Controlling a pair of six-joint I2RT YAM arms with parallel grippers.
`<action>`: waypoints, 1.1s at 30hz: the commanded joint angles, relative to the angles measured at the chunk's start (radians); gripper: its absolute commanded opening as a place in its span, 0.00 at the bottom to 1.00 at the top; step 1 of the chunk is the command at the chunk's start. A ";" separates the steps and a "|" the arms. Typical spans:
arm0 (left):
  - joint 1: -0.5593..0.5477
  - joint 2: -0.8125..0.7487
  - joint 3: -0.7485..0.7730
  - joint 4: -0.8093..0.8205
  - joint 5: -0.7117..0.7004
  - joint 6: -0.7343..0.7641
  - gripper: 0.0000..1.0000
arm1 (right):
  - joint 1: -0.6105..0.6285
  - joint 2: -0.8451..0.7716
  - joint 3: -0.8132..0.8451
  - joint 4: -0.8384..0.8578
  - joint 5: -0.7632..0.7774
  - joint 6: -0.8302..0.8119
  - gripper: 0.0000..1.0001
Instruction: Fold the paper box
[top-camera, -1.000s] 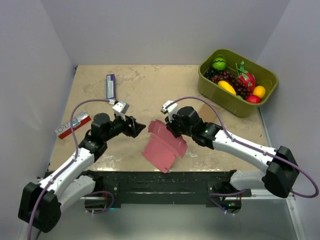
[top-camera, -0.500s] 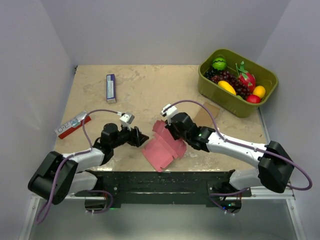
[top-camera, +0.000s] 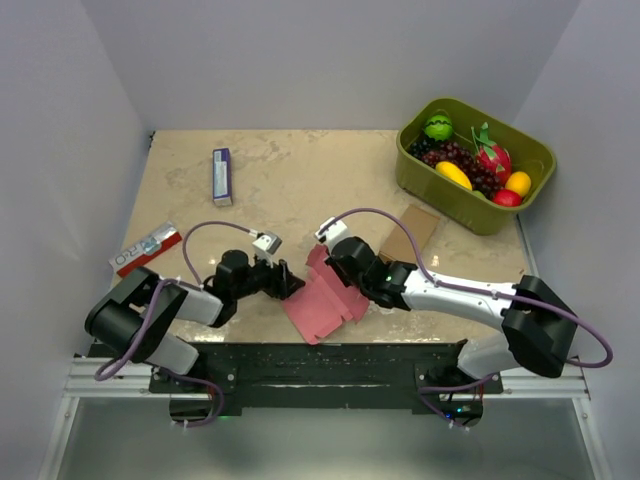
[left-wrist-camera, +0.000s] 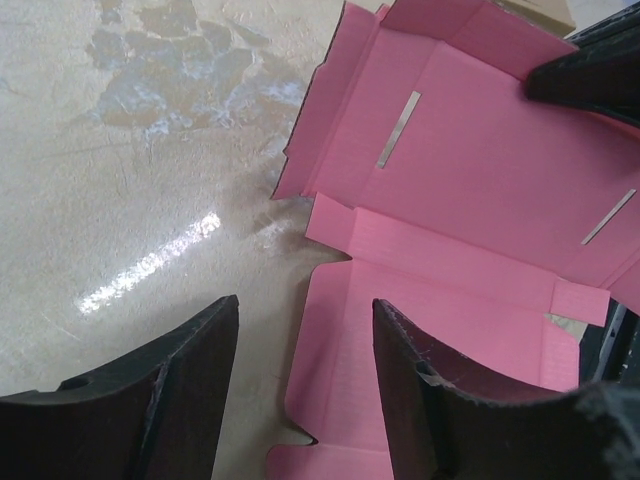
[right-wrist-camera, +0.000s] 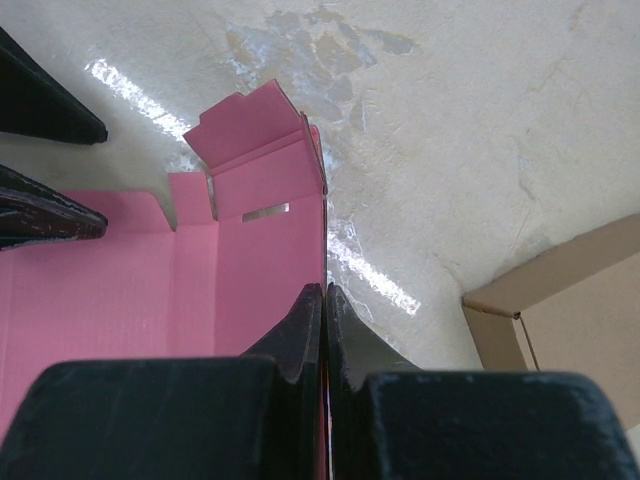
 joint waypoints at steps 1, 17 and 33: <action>-0.015 0.063 0.029 0.133 -0.023 0.017 0.58 | 0.009 -0.001 -0.002 0.048 0.041 0.017 0.00; -0.064 0.201 0.130 0.181 -0.023 0.017 0.51 | 0.011 0.028 0.013 0.049 0.027 0.014 0.00; -0.174 0.180 0.118 0.172 -0.099 0.014 0.47 | 0.011 0.042 0.022 0.051 0.038 0.015 0.00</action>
